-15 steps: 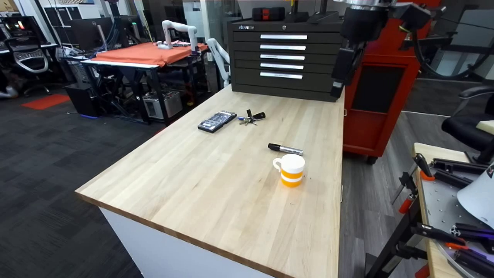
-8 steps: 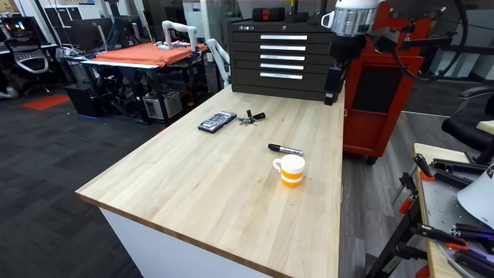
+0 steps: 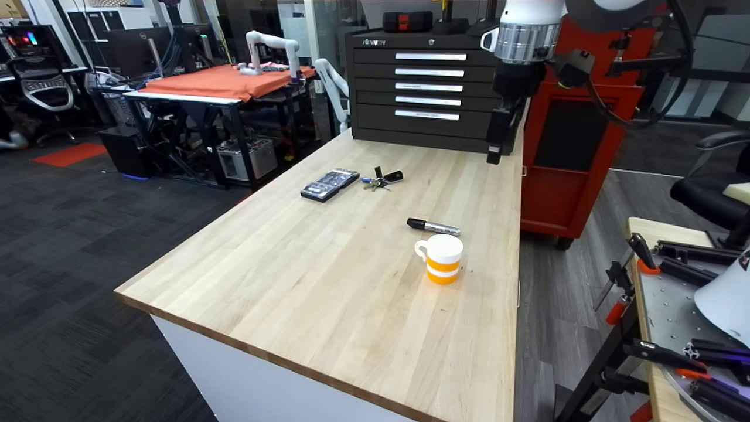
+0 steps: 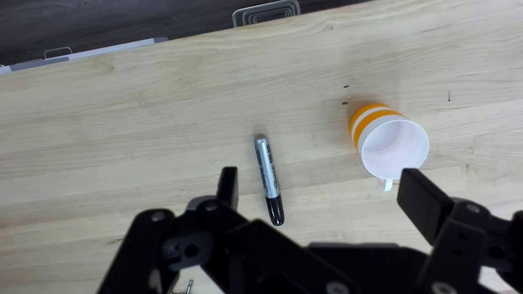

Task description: Put the marker in the mug

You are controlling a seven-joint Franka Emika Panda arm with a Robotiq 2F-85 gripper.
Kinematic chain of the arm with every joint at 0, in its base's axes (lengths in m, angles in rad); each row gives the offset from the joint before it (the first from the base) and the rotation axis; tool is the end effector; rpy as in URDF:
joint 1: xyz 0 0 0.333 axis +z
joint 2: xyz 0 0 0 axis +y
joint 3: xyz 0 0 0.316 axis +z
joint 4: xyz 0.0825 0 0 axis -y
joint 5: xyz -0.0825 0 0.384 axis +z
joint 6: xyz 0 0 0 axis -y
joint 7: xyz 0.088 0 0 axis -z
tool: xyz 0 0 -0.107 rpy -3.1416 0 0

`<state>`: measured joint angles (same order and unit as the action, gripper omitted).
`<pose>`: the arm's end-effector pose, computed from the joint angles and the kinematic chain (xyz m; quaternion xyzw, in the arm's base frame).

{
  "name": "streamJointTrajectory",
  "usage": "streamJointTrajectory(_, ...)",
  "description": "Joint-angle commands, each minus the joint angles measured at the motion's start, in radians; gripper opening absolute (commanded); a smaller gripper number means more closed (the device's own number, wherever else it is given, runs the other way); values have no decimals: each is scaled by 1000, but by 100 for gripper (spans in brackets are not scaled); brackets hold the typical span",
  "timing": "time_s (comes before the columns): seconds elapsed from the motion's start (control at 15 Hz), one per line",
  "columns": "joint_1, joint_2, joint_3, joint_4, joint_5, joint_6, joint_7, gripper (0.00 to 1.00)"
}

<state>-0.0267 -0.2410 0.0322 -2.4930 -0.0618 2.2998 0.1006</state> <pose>0.4480 0.0011 0.3791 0.9990 -0.0279 0.0252 0.0261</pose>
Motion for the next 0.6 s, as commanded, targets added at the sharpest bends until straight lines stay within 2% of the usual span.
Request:
streamJointTrajectory(0.0, -5, 25, -16, -6, -19, 31, -25, 100)
streamJointTrajectory(0.27, -24, 92, -32, -6, -90, 140, -53, 100)
streamJointTrajectory(0.53, -31, 182, -58, 23, -101, 228, -86, 100)
